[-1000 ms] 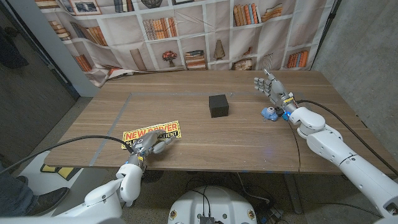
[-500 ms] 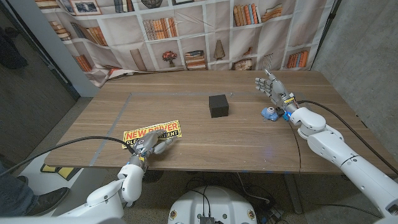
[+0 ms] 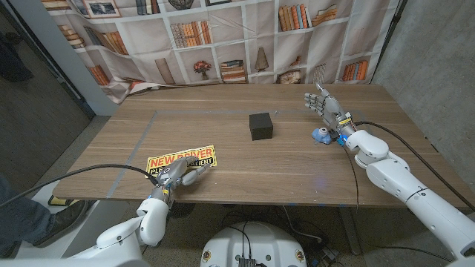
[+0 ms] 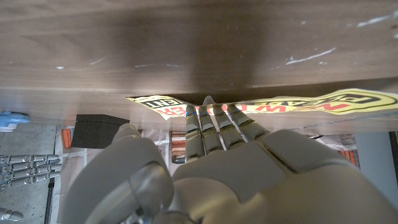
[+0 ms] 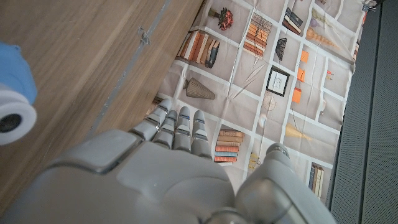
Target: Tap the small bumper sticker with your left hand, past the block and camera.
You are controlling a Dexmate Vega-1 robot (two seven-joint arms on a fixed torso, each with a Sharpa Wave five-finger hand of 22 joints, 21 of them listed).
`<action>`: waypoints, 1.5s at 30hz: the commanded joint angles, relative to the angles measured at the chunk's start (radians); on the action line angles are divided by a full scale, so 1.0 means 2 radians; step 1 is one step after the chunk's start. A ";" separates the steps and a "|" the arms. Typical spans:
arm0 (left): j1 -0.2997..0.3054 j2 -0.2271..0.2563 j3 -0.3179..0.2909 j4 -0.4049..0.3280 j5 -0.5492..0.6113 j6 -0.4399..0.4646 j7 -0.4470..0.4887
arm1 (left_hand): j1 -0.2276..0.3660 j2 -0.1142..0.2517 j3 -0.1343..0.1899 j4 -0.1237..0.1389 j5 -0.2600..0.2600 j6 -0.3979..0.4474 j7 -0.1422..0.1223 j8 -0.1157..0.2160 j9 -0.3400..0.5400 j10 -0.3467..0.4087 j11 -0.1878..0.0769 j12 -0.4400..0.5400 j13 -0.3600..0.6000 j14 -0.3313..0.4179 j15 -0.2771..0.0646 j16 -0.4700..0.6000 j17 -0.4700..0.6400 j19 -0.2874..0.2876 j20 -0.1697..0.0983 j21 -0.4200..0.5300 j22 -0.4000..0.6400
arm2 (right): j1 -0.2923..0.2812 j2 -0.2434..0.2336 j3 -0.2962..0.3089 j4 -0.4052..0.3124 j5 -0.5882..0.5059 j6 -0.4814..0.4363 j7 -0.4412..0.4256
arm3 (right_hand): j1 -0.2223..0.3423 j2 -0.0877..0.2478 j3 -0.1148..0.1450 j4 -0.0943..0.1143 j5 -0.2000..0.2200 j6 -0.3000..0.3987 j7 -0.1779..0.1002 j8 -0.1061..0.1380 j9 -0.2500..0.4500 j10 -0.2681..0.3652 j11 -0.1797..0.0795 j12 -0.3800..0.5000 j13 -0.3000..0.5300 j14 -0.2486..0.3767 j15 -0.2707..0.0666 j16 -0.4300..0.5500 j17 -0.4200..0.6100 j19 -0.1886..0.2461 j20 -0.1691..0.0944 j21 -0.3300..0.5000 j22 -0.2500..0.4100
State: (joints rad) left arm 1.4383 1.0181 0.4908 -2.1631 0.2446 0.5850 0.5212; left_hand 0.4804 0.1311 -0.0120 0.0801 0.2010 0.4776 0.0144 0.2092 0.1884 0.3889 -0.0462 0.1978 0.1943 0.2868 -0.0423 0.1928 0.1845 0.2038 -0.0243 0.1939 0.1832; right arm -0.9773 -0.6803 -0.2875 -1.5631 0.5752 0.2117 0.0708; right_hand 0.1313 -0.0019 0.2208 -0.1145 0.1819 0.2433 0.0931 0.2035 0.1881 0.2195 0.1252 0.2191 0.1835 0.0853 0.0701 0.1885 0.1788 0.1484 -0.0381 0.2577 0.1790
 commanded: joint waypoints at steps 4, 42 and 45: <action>0.002 0.006 -0.022 -0.012 0.010 -0.025 0.027 | 0.001 0.002 0.000 0.005 0.002 0.001 0.002 -0.002 0.000 -0.001 0.000 0.000 -0.001 0.000 0.001 -0.002 0.000 0.004 -0.002 0.003 -0.001 | -0.011 0.005 0.008 0.004 0.003 0.025 0.007 | 0.000 0.006 0.000 -0.003 0.002 0.012 -0.003 0.003 0.002 0.010 -0.002 0.005 0.002 0.011 0.000 0.002 0.002 0.011 -0.001 0.002 0.002; -0.020 0.006 -0.102 -0.038 -0.008 -0.051 0.017 | 0.005 0.004 0.002 0.004 0.002 -0.010 0.002 -0.007 0.001 0.003 0.005 0.001 -0.001 0.010 0.002 0.000 -0.001 0.013 -0.003 0.007 -0.002 | -0.001 0.023 0.009 0.032 0.019 0.031 0.011 | 0.008 0.011 0.004 -0.006 0.001 0.012 0.003 0.001 0.002 0.009 0.000 0.004 0.002 0.012 0.002 0.000 0.001 0.013 0.000 -0.003 0.002; -0.036 0.006 -0.104 -0.034 -0.008 -0.056 0.007 | 0.006 0.006 0.002 0.004 0.002 -0.013 0.002 -0.008 0.001 0.004 0.006 0.001 -0.001 0.013 0.002 0.001 -0.001 0.015 -0.002 0.007 -0.002 | 0.000 0.031 0.010 0.041 0.023 0.038 0.010 | 0.008 0.011 0.004 -0.006 0.001 0.012 0.004 0.001 0.002 0.009 0.000 0.003 0.002 0.012 0.002 0.000 0.001 0.013 -0.001 -0.003 0.002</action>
State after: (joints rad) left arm 1.4181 1.0415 0.3364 -2.2494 0.2645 0.5284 0.5652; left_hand 0.4884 0.1390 -0.0077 0.0843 0.2009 0.4623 0.0181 0.1949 0.1871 0.3926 -0.0429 0.1972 0.1908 0.3003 -0.0332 0.1935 0.1817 0.2269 -0.0303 0.2010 0.1768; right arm -0.9815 -0.6437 -0.2716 -1.5076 0.6088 0.2708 0.1009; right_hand 0.1445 0.0113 0.2251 -0.1188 0.1819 0.2625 0.0949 0.2035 0.1880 0.2344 0.1210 0.2269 0.1835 0.1001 0.0697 0.1885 0.1788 0.1655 -0.0340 0.2536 0.1790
